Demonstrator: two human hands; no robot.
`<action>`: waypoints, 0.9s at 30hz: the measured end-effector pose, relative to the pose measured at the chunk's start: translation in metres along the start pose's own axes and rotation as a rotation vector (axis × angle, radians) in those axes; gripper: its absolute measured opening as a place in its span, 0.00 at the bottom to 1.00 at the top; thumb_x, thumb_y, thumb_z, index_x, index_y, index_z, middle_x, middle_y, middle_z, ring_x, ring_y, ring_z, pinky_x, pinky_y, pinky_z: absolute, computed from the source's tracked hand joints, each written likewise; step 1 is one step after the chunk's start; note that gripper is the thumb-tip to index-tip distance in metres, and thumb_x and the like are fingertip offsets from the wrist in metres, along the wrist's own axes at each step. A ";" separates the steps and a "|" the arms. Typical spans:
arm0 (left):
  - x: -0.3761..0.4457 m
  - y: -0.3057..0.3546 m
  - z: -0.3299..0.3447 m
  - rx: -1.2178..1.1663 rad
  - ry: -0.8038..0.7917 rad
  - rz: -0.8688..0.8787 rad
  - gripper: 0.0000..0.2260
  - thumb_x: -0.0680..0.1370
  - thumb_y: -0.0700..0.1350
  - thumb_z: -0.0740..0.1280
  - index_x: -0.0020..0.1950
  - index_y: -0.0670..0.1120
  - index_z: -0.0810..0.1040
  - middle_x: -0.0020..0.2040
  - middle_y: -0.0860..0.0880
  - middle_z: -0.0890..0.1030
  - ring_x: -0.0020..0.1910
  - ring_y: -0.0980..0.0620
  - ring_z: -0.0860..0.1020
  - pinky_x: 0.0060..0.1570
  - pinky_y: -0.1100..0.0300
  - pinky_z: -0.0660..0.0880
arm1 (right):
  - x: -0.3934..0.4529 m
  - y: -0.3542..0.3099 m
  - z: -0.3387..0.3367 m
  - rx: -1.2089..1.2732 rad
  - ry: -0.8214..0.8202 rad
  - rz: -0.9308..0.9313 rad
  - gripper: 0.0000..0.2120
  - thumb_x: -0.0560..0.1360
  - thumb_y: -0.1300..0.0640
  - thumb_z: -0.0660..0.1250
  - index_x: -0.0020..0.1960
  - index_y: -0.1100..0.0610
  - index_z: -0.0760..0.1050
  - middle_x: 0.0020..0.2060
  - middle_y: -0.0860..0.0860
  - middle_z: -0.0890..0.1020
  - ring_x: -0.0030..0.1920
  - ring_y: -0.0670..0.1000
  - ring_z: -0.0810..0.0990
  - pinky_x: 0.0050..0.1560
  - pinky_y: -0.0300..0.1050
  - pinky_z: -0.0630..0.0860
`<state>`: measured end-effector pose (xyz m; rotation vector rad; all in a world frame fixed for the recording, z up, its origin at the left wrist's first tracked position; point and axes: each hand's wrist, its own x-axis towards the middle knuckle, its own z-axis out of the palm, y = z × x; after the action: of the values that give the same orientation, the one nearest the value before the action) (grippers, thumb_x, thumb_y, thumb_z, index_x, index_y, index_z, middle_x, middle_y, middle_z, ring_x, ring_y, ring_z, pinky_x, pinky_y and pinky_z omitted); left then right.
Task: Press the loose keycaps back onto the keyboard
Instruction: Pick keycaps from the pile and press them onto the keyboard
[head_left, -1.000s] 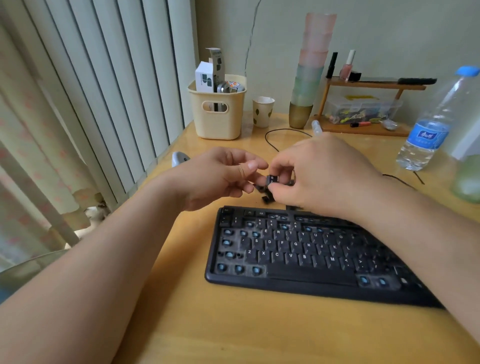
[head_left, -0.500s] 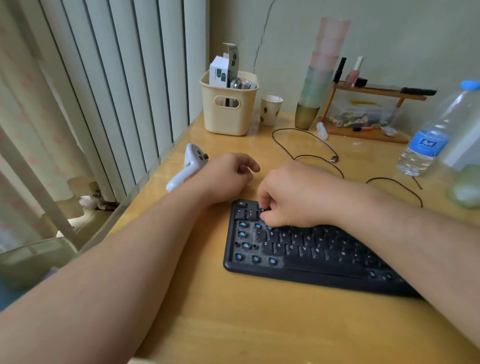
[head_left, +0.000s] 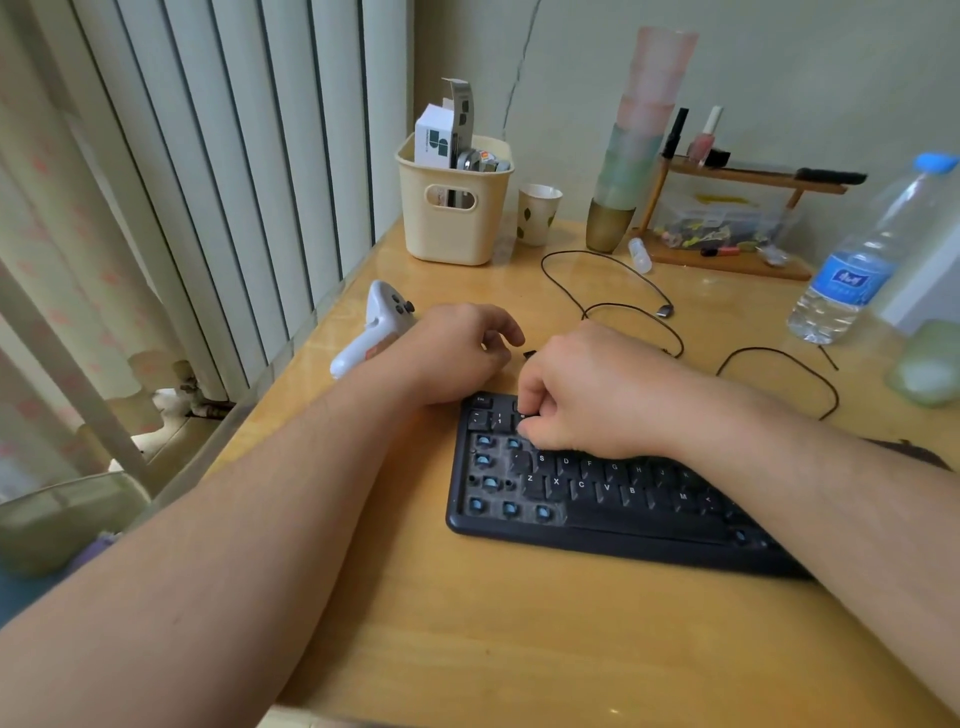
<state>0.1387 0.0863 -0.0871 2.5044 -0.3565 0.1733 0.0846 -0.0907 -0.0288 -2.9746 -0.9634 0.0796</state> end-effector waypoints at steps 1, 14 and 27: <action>0.000 0.000 0.000 0.001 -0.001 -0.001 0.12 0.81 0.45 0.64 0.61 0.56 0.82 0.50 0.54 0.82 0.50 0.53 0.79 0.50 0.61 0.72 | -0.001 0.001 0.000 0.042 -0.003 0.012 0.05 0.76 0.48 0.73 0.46 0.47 0.85 0.36 0.40 0.82 0.41 0.39 0.80 0.41 0.38 0.78; -0.002 0.002 -0.002 0.015 -0.013 0.000 0.11 0.81 0.45 0.64 0.61 0.55 0.81 0.44 0.58 0.77 0.44 0.59 0.76 0.40 0.68 0.68 | -0.004 -0.016 0.003 -0.097 0.001 0.038 0.08 0.78 0.51 0.71 0.41 0.51 0.82 0.37 0.48 0.82 0.45 0.53 0.81 0.45 0.52 0.83; -0.006 0.005 -0.005 0.017 -0.030 -0.009 0.12 0.81 0.45 0.65 0.62 0.55 0.81 0.48 0.56 0.80 0.49 0.55 0.78 0.46 0.62 0.72 | -0.007 -0.019 0.002 0.055 0.009 0.155 0.07 0.79 0.55 0.69 0.43 0.49 0.81 0.41 0.45 0.81 0.46 0.50 0.80 0.49 0.48 0.80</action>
<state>0.1313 0.0866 -0.0812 2.5267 -0.3578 0.1362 0.0675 -0.0795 -0.0299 -2.9908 -0.7153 0.0934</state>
